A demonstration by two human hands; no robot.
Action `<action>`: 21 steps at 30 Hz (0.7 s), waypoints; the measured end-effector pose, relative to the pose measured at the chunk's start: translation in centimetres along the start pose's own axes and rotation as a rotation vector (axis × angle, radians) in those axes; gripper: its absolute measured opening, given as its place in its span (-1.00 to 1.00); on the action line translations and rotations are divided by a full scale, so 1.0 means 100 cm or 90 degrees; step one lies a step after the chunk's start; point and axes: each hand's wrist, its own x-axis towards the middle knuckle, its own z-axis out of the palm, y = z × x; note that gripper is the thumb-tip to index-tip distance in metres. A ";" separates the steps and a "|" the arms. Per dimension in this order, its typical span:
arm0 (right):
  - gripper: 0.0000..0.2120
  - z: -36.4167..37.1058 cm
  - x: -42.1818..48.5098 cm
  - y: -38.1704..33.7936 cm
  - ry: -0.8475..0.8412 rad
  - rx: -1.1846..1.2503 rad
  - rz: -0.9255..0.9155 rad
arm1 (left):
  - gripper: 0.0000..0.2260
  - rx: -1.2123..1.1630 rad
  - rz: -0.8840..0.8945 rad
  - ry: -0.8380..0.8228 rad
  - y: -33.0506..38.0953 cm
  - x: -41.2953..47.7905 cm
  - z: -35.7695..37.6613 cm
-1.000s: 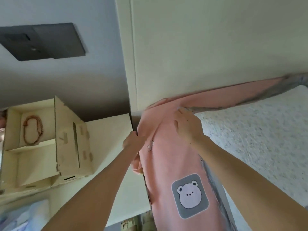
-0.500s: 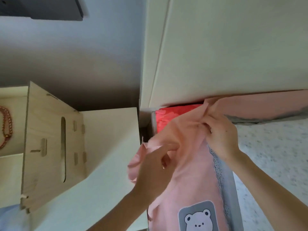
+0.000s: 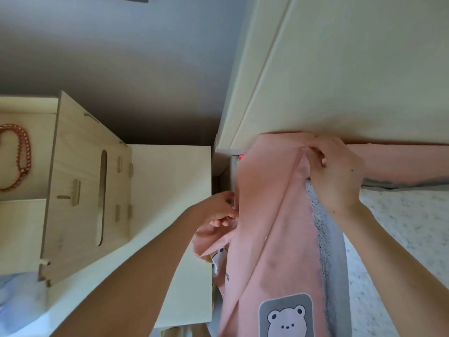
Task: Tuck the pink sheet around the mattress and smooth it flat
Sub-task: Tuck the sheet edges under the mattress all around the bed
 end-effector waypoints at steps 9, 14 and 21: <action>-0.90 -0.020 -0.010 0.004 0.104 0.047 0.060 | -0.84 -0.198 0.354 0.325 0.039 0.011 -0.032; -0.83 0.000 -0.014 -0.012 -0.041 0.003 0.069 | -0.56 -0.272 0.166 0.380 0.018 0.015 -0.008; -0.67 0.028 -0.013 -0.032 -0.216 -0.025 -0.021 | -0.62 -0.261 0.159 0.280 0.027 0.010 0.011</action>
